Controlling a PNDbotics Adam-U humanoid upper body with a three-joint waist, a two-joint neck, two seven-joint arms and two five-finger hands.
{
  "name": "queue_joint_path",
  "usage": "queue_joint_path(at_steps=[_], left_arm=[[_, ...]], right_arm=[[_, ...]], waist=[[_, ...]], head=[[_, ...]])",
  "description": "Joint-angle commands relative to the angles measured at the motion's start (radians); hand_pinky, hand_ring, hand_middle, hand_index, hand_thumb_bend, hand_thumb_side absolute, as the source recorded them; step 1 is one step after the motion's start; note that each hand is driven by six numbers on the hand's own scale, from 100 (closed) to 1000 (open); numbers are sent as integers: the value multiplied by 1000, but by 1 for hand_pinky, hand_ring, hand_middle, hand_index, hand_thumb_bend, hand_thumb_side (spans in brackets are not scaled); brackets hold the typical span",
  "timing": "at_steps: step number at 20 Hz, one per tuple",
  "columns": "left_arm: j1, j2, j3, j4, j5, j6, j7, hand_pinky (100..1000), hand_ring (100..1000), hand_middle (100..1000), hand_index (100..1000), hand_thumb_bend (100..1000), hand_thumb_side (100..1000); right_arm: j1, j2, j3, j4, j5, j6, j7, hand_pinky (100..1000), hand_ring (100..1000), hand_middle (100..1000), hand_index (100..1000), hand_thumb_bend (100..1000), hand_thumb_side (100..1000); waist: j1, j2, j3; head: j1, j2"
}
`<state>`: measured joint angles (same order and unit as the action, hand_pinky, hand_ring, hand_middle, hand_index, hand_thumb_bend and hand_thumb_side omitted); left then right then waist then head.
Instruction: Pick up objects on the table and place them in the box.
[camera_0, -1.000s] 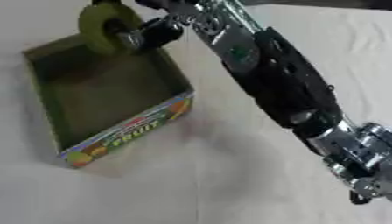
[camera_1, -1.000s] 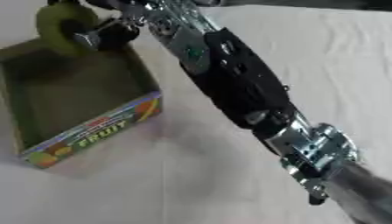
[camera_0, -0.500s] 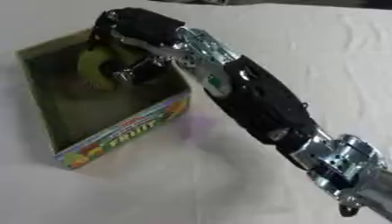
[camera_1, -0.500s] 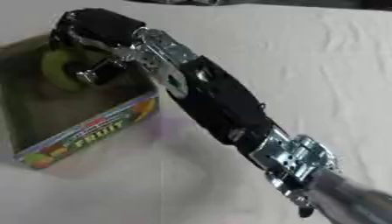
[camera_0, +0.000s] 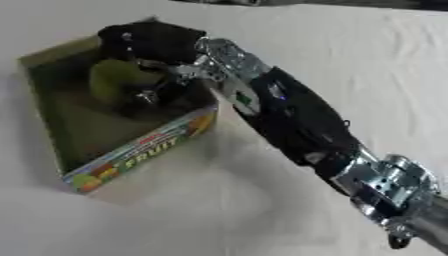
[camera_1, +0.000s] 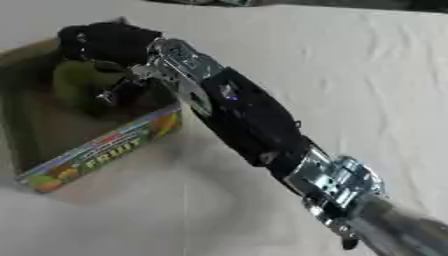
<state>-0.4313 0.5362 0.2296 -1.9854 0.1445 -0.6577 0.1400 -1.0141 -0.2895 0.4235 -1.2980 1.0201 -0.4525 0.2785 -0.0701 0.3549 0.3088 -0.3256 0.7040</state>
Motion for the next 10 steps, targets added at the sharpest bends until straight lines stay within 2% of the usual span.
queue_joint_path(at_steps=[1, 4, 6, 7, 8, 10], left_arm=[[-4, 33, 8, -15, 4, 0, -4, 649, 647, 571, 758, 100, 287], [-2, 35, 9, -15, 4, -1, -2, 649, 646, 571, 758, 100, 285], [2, 37, 10, -15, 3, -2, 0, 648, 645, 570, 757, 100, 289], [7, 38, 12, -15, 1, -1, 2, 647, 644, 569, 757, 100, 293], [12, 38, 15, -15, 0, 0, 4, 647, 644, 569, 757, 100, 295], [19, 39, 19, -15, -3, 1, 8, 647, 644, 569, 757, 100, 298]], right_arm=[[-31, -32, -29, -70, 4, -2, 12, 872, 994, 832, 929, 100, 157], [-35, -56, -49, -130, -53, 10, 16, 867, 985, 829, 925, 100, 145], [-37, -80, -74, -177, -127, 38, 4, 854, 953, 770, 903, 100, 100], [-39, -103, -95, -213, -196, 64, -13, 857, 948, 749, 897, 100, 221], [-40, -130, -116, -253, -280, 93, -28, 860, 947, 734, 894, 100, 100], [-42, -184, -151, -330, -450, 152, -41, 865, 948, 718, 890, 100, 100]], waist=[[9, -22, -2], [9, -23, -5], [9, -25, -9], [9, -26, -13], [8, -27, -17], [8, -29, -24]], head=[[5, 10], [7, 11], [11, 14], [16, 16], [20, 17], [30, 18]])
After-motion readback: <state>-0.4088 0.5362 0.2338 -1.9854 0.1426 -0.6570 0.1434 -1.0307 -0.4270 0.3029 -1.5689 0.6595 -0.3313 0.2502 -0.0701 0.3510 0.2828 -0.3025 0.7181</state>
